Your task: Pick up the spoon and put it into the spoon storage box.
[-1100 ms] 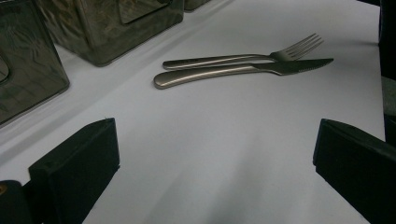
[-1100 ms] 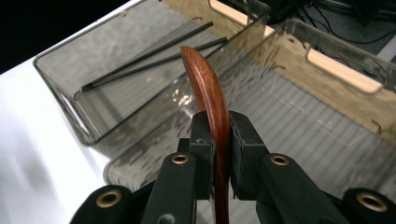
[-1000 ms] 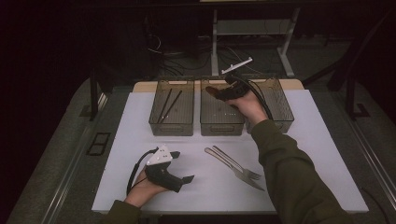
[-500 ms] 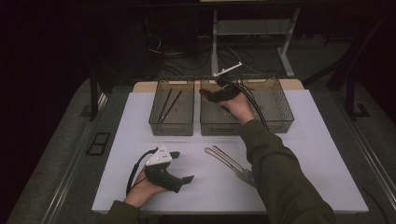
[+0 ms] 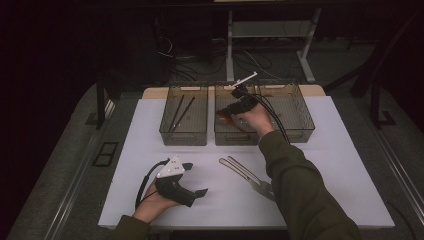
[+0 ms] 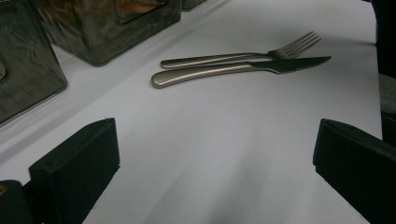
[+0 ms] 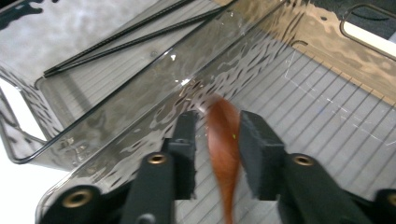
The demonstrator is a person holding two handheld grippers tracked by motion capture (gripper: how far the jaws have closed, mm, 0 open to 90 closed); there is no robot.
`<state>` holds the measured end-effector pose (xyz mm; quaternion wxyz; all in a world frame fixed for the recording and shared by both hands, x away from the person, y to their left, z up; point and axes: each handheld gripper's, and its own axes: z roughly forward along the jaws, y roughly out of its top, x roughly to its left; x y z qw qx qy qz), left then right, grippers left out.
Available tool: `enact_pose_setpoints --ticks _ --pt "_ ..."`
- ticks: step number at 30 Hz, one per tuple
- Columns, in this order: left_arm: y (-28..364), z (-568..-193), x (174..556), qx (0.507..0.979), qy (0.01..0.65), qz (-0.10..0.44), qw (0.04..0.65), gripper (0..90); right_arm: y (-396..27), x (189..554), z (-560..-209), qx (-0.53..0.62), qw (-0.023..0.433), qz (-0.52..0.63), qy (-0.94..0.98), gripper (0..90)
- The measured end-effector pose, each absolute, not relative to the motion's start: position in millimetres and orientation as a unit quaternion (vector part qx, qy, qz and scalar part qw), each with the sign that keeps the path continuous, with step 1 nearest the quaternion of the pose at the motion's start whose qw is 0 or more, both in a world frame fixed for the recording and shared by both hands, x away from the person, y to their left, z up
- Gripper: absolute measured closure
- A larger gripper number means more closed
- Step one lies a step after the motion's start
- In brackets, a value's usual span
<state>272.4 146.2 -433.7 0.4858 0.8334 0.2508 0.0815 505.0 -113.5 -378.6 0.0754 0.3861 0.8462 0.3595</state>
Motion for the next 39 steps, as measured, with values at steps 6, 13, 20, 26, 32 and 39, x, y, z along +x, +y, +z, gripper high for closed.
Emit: enact_pose_setpoints --ticks 6,13,20,26,32,39 --pt "146 -434 272 0.835 0.250 0.081 0.484 0.0 -121 496 -372 0.377 0.088 0.374 0.842 56.1" --pt "146 -434 272 0.834 0.252 0.082 0.484 0.0 -139 478 -361 0.365 0.084 0.407 0.833 52.1" --pt "145 -435 272 0.831 0.256 0.081 0.487 0.0 -161 454 -348 0.350 0.080 0.435 0.826 48.2" --pt "146 -435 272 0.835 0.254 0.081 0.482 0.0 -179 433 -345 0.339 0.078 0.450 0.822 46.6" --pt "145 -436 272 0.836 0.253 0.083 0.480 0.0 -193 414 -350 0.332 0.080 0.458 0.820 44.6" --pt "145 -436 271 0.838 0.252 0.082 0.478 0.0 -208 393 -358 0.335 0.081 0.460 0.818 43.6"
